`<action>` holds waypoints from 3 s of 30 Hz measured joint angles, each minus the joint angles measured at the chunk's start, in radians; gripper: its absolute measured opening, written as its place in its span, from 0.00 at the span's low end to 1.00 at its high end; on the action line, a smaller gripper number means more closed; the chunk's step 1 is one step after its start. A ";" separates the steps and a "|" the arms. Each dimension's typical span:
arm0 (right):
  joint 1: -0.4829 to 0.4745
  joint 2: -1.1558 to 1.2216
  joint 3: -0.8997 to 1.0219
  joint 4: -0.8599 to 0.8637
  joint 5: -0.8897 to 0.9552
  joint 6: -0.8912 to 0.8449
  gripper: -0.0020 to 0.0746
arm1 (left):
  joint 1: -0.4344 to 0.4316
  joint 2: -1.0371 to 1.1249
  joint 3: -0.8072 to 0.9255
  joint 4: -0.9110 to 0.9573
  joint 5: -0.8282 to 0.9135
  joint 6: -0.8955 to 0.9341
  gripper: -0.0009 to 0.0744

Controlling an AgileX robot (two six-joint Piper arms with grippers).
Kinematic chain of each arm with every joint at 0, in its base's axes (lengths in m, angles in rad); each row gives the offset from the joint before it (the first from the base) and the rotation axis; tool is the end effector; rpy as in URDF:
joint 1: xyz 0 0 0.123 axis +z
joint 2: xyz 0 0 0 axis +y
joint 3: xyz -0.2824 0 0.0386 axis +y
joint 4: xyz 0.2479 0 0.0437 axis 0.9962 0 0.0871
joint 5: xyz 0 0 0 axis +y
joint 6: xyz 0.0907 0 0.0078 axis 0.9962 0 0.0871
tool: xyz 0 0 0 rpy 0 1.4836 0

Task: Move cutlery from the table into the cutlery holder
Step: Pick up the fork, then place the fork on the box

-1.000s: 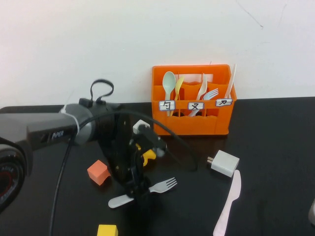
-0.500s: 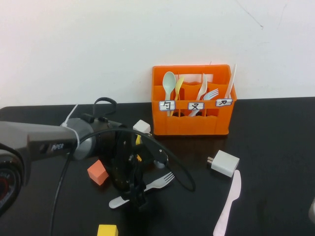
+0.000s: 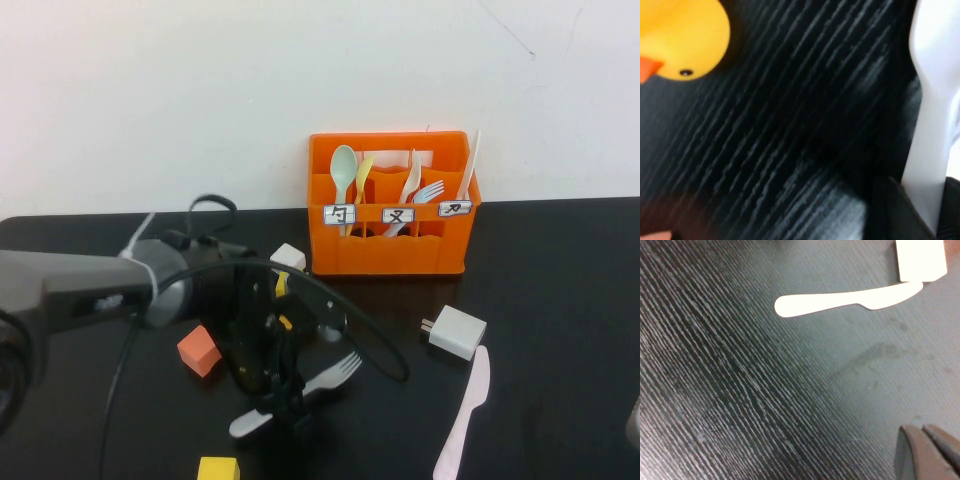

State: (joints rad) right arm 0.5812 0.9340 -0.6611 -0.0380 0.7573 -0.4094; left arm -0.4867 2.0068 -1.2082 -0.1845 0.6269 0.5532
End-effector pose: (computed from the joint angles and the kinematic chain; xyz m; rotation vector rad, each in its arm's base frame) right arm 0.1409 0.0897 0.2746 -1.2156 2.1996 0.0261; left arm 0.3313 -0.1864 0.1277 1.2657 2.6103 -0.1710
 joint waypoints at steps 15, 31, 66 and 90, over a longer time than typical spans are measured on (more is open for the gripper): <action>0.000 0.000 0.000 -0.006 -0.023 0.012 0.02 | 0.000 -0.287 0.006 -0.302 -0.168 0.045 0.20; 0.000 0.000 0.000 -0.009 -0.032 0.014 0.02 | -0.020 -0.266 -0.024 -0.616 -0.886 0.047 0.20; 0.000 0.000 0.000 -0.008 -0.040 0.056 0.02 | -0.141 0.195 -0.249 0.034 -1.354 -0.354 0.20; 0.000 0.000 0.000 -0.006 -0.058 0.056 0.02 | -0.084 0.180 -0.250 0.041 -1.231 -0.532 0.51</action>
State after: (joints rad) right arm 0.5812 0.9340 -0.6611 -0.0444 0.6993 -0.3532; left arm -0.5702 2.1869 -1.4580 -0.1438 -0.6037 0.0209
